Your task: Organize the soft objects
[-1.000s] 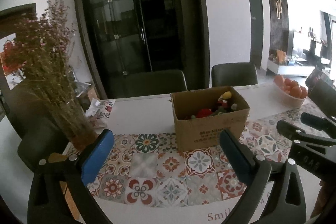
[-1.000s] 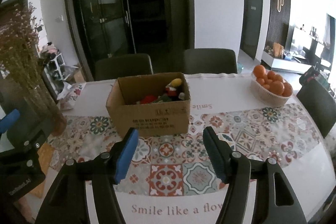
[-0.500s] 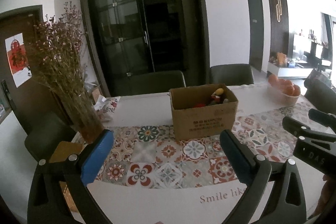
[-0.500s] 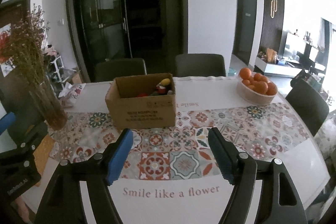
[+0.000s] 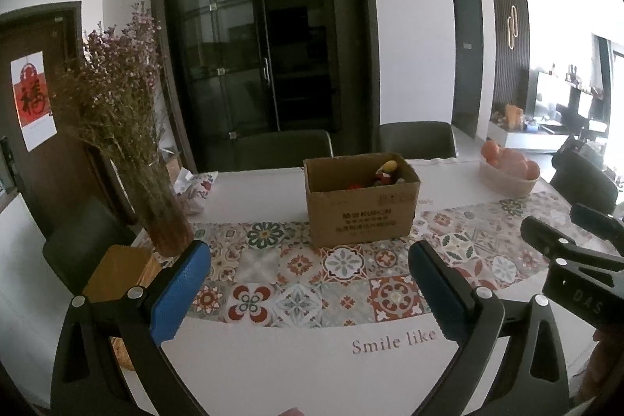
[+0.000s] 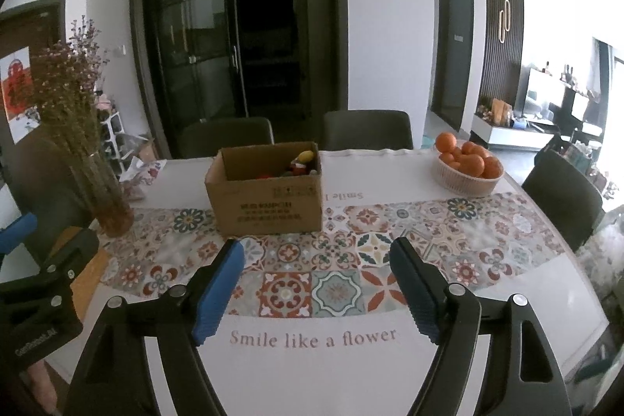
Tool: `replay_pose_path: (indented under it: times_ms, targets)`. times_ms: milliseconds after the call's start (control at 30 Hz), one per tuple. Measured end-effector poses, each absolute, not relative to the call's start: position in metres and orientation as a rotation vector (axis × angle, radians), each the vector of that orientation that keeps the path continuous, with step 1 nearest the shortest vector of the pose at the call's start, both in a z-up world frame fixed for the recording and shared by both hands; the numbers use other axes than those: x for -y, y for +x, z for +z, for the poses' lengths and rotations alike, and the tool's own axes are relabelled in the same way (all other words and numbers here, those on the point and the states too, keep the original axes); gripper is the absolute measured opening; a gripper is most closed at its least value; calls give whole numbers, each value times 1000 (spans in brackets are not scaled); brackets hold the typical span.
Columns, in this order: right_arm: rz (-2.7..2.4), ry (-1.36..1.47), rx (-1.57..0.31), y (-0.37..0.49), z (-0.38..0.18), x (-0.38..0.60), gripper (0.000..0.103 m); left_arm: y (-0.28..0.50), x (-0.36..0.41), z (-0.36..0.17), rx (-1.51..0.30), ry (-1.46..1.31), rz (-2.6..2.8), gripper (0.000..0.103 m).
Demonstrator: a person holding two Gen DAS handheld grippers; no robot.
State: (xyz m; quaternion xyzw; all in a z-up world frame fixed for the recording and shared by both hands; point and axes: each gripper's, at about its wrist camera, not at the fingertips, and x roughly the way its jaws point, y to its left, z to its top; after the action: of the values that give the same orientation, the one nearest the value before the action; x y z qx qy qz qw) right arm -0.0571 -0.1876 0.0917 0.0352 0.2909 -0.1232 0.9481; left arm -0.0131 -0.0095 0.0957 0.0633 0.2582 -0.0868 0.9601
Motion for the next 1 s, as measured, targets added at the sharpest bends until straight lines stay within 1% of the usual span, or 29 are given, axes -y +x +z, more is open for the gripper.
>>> replay_pose_path:
  times_ms: [1000]
  targets:
    - [-260,69,-570,-91,94,185,78,-47,9,99,-498,144,-185,103]
